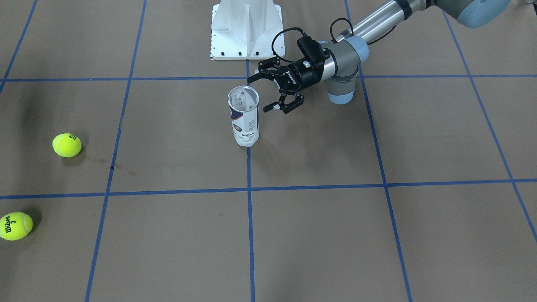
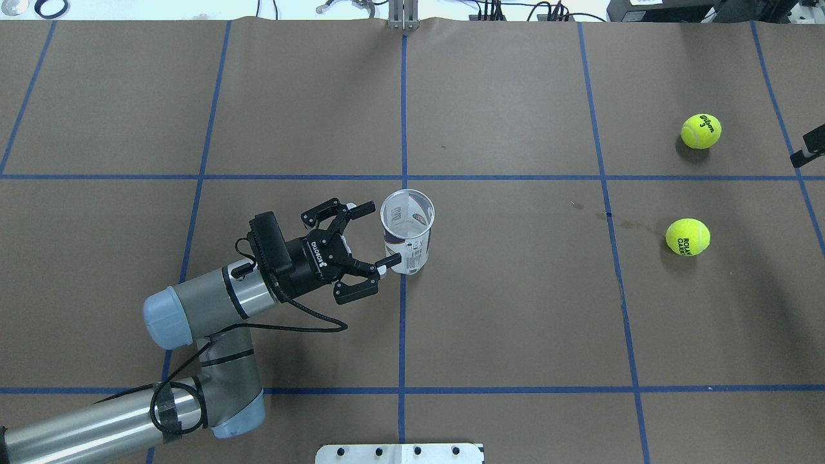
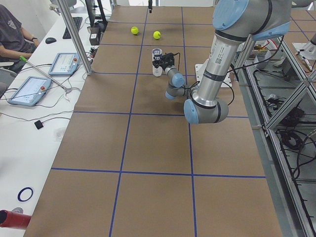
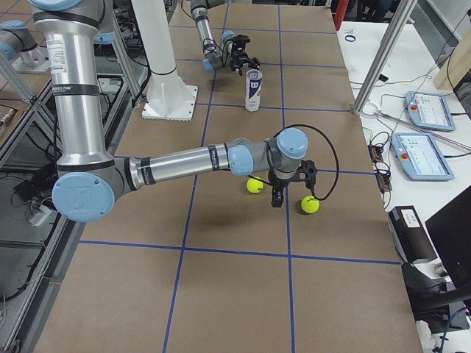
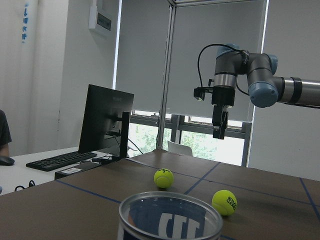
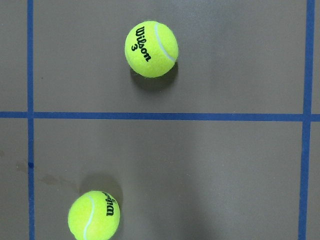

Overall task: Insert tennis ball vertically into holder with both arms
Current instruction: 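Hold the upright can steady with the left gripper, open end up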

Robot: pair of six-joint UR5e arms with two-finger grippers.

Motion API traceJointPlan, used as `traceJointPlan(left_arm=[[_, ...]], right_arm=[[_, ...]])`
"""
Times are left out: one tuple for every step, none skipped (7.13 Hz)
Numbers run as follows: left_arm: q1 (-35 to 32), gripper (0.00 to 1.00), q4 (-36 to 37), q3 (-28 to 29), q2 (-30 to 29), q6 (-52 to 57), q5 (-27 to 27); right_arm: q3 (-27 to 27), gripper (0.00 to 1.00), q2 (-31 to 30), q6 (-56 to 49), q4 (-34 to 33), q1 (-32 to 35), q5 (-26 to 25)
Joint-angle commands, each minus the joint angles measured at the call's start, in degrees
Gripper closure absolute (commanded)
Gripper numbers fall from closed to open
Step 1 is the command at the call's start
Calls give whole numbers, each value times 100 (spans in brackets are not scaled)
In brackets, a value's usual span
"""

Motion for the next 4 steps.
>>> traceJointPlan(left_arm=[[15,0,259,-8,-178,20,4],[7,1,304,-17,-197,46,13],[6,1,305,-9,-197,72,13],[-2,0,314,-8,-197,73,22]], right_arm=[[-1,1,0,0,12,-5,46],[-1,1,0,-9,38,-40,37],[190,1,0,-17,29,-258,-33],[366,1,-9,-17,38,-495,-51]])
